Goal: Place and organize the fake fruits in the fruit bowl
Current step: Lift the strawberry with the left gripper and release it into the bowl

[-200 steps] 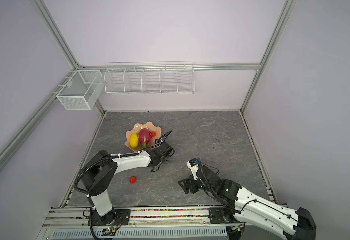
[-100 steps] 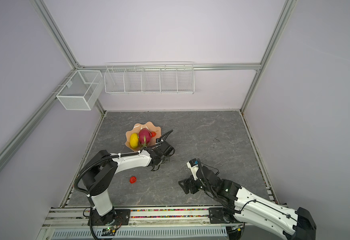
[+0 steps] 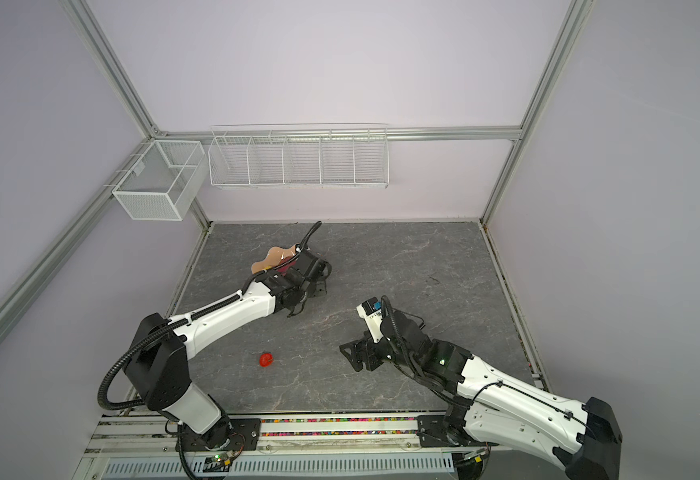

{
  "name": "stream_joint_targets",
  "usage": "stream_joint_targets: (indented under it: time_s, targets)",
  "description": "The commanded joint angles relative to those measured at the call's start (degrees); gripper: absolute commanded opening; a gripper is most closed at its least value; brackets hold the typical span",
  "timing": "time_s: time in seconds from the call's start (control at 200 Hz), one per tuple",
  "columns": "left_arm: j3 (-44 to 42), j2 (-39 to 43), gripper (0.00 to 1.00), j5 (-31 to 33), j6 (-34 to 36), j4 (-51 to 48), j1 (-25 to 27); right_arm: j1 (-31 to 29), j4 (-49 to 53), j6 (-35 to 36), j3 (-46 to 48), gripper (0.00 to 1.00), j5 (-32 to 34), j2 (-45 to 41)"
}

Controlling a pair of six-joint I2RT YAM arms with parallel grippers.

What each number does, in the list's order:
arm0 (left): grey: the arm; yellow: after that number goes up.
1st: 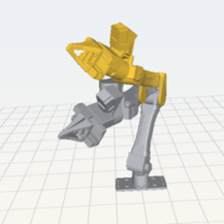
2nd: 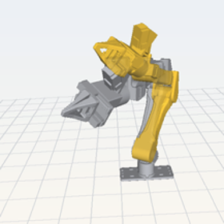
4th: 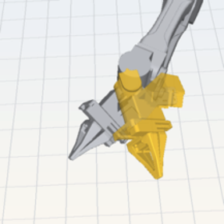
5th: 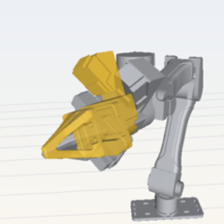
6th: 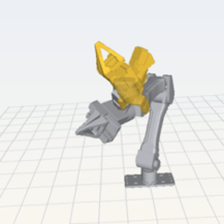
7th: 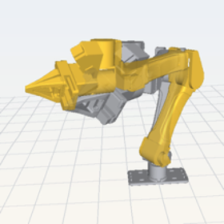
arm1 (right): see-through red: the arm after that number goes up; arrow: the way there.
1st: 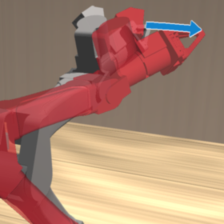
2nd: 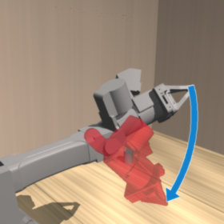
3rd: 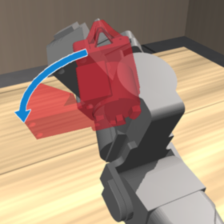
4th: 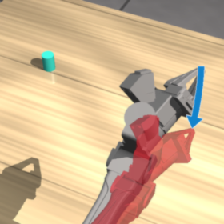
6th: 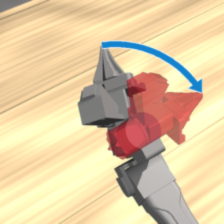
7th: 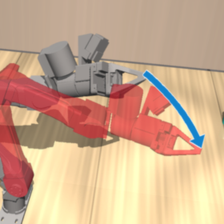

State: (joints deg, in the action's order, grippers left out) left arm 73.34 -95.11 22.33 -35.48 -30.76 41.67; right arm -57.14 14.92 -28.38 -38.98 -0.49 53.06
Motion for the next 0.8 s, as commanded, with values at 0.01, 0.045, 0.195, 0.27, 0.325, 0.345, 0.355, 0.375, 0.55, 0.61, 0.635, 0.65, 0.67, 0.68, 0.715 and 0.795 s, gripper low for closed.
stream_joint_targets:
  time_s: [0.01,0.045,0.195,0.27,0.325,0.345,0.355,0.375,0.55,0.61,0.635,0.65,0.67,0.68,0.715,0.795]
  targets:
    - [3.9,-5.0,0.36,-0.1,4.0,-3.4,-3.2,0.1,-1.5,1.9,-1.2,0.89,-2.1,1.8]
    - [5.1,-6.6,0.36,-0.6,4.3,-3.6,-3.8,0.0,-1.6,1.8,-1.1,0.89,-2.0,1.9]
    - [9.2,-12.9,0.36,-1.8,6.2,-3.5,-5.2,0.1,-1.1,1.5,-0.3,0.89,-1.0,1.4]
    - [11.0,-15.3,0.37,-1.8,6.4,-4.6,-5.2,0.1,-0.2,1.6,0.0,0.89,-0.4,0.8]
    - [11.6,-16.6,0.37,-1.8,6.4,-4.8,-5.2,0.3,0.3,1.6,0.1,0.89,0.0,0.3]
    - [11.8,-16.9,0.37,-1.7,6.4,-4.7,-5.2,0.3,0.4,1.6,0.2,0.89,0.1,0.2]
    - [11.8,-17.0,0.38,-1.6,6.3,-4.7,-5.2,0.2,0.5,1.6,0.2,0.89,0.2,0.1]
    - [11.8,-17.3,0.38,-1.5,6.4,-4.9,-5.2,0.3,0.5,1.6,0.2,0.89,0.1,0.0]
    - [12.3,-18.5,0.43,-0.7,6.7,-5.7,-5.2,0.4,0.7,1.5,0.1,0.89,0.0,-0.2]
    - [12.3,-18.5,0.45,-0.8,6.8,-5.8,-5.2,0.4,0.6,1.5,0.0,0.89,0.0,0.0]
    - [12.3,-18.6,0.45,-0.8,6.7,-5.8,-5.2,0.4,0.6,1.5,0.0,0.89,0.0,0.0]
    - [12.4,-18.6,0.46,-0.8,6.9,-5.8,-5.2,0.4,0.6,1.5,0.0,0.89,0.1,0.0]
    - [12.5,-18.6,0.46,-0.8,6.9,-5.9,-5.2,0.4,0.6,1.4,0.0,0.89,0.1,0.2]
    - [12.5,-18.6,0.47,-0.8,6.9,-5.9,-5.2,0.4,0.6,1.4,0.0,0.89,0.1,0.2]
    - [12.7,-18.6,0.48,-0.7,6.9,-6.1,-5.2,0.4,0.6,1.4,0.0,0.89,0.1,0.2]
    - [13.0,-18.3,0.52,-0.6,7.2,-6.4,-5.2,0.4,0.7,1.3,0.0,0.89,0.0,0.2]
